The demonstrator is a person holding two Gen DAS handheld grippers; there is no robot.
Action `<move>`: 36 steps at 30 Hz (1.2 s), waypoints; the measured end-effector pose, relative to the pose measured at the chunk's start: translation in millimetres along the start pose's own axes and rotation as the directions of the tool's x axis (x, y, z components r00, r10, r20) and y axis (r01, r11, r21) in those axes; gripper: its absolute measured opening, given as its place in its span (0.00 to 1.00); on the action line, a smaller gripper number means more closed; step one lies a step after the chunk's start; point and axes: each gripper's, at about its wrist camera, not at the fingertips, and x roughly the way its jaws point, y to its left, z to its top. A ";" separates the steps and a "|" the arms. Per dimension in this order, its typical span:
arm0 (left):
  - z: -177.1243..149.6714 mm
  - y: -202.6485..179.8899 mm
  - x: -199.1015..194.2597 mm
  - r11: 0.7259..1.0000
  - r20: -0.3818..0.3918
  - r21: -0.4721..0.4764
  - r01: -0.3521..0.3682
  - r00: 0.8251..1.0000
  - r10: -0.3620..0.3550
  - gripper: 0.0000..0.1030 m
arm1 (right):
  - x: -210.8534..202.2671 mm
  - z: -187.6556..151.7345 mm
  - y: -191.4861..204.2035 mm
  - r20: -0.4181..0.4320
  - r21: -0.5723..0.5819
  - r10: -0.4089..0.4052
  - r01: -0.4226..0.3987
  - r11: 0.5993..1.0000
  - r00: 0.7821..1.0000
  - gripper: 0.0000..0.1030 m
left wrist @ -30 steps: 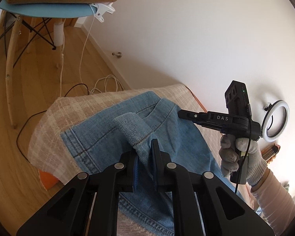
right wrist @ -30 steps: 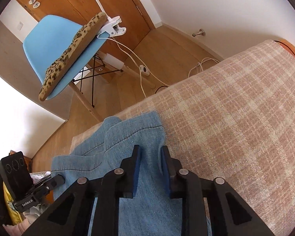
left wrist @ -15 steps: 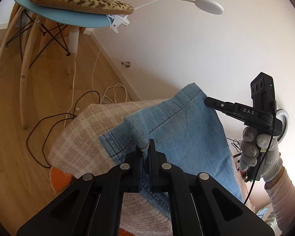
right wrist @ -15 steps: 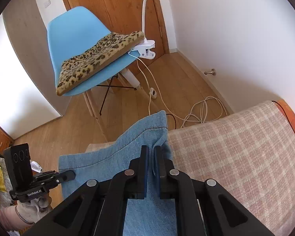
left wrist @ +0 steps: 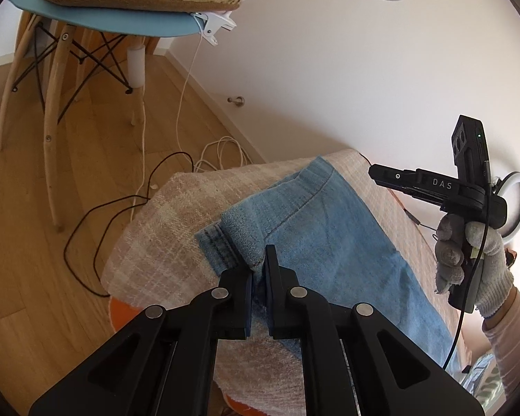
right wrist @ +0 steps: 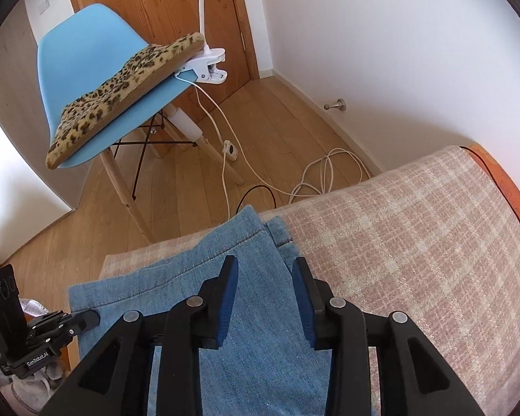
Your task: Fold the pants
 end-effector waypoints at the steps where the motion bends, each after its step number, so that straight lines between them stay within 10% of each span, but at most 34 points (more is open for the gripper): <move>1: 0.5 -1.1 -2.1 1.000 -0.001 0.007 -0.005 1.000 0.005 0.07 | -6.6 0.3 0.1 0.011 0.004 -0.006 0.006 1.000 1.000 0.37; 5: 7.3 -6.2 -19.2 0.997 0.025 0.044 -0.066 0.998 0.065 0.25 | -41.5 -7.6 -0.9 0.058 0.025 -0.019 0.017 1.000 0.998 0.56; 11: 23.7 -16.6 -52.9 0.995 0.026 0.085 -0.047 0.999 0.045 0.25 | -106.9 -33.5 2.3 0.135 0.052 -0.051 0.044 0.998 0.990 0.64; 19: 38.3 -75.3 -89.1 0.973 -0.033 0.214 0.084 0.996 -0.079 0.35 | -203.7 -113.5 -6.1 0.222 0.144 -0.138 0.108 0.984 0.965 0.69; 36: 2.9 -259.1 -132.9 0.778 -0.290 0.512 0.363 0.926 -0.242 0.55 | -361.5 -341.3 -27.1 0.195 0.477 -0.460 0.326 0.816 0.866 0.74</move>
